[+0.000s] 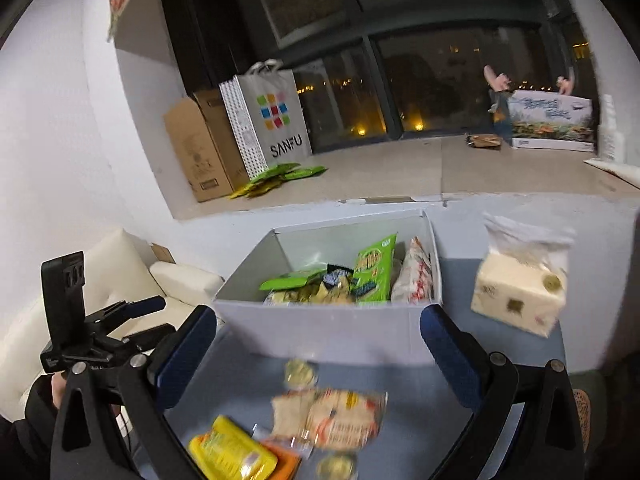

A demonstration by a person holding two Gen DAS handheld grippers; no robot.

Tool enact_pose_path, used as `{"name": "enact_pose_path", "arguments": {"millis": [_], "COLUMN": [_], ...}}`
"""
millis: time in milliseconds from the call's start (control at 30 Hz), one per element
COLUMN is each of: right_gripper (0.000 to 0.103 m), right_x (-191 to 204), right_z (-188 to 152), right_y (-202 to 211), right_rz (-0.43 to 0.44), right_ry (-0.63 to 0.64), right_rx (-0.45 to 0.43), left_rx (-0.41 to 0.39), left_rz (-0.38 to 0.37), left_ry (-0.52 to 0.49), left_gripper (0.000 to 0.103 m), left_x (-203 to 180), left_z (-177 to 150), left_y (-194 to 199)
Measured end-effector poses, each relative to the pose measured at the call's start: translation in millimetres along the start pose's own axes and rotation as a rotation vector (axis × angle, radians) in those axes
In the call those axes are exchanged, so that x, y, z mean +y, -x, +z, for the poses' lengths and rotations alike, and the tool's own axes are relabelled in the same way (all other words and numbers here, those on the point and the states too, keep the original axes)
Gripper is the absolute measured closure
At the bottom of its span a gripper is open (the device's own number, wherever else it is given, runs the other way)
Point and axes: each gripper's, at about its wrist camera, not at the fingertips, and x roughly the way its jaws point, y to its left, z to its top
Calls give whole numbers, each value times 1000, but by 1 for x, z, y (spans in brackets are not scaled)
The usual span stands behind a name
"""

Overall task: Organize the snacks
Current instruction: 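Lower both held packets into the white box and open both grippers, then move both tools back over the remaining snacks and grasp a jelly cup with the right gripper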

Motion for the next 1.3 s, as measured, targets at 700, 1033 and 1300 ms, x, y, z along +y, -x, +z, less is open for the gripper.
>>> {"name": "enact_pose_path", "arguments": {"millis": [700,1033,1300], "right_gripper": [0,0,0], "right_x": [28,16,7], "right_z": [-126,-135,-130], "right_y": [40,-14,-51], "right_rz": [-124,-86,-103], "right_ry": [127,39,45], "right_rx": [189,271,303], "left_rx": [22,77,91], "left_rz": [-46,-49,-52], "left_ry": [-28,-80,-67], "left_gripper": [0,0,0], "left_x": [-52,-60,-51], "left_z": [-74,-92,-97], "left_y": [55,44,42]}}
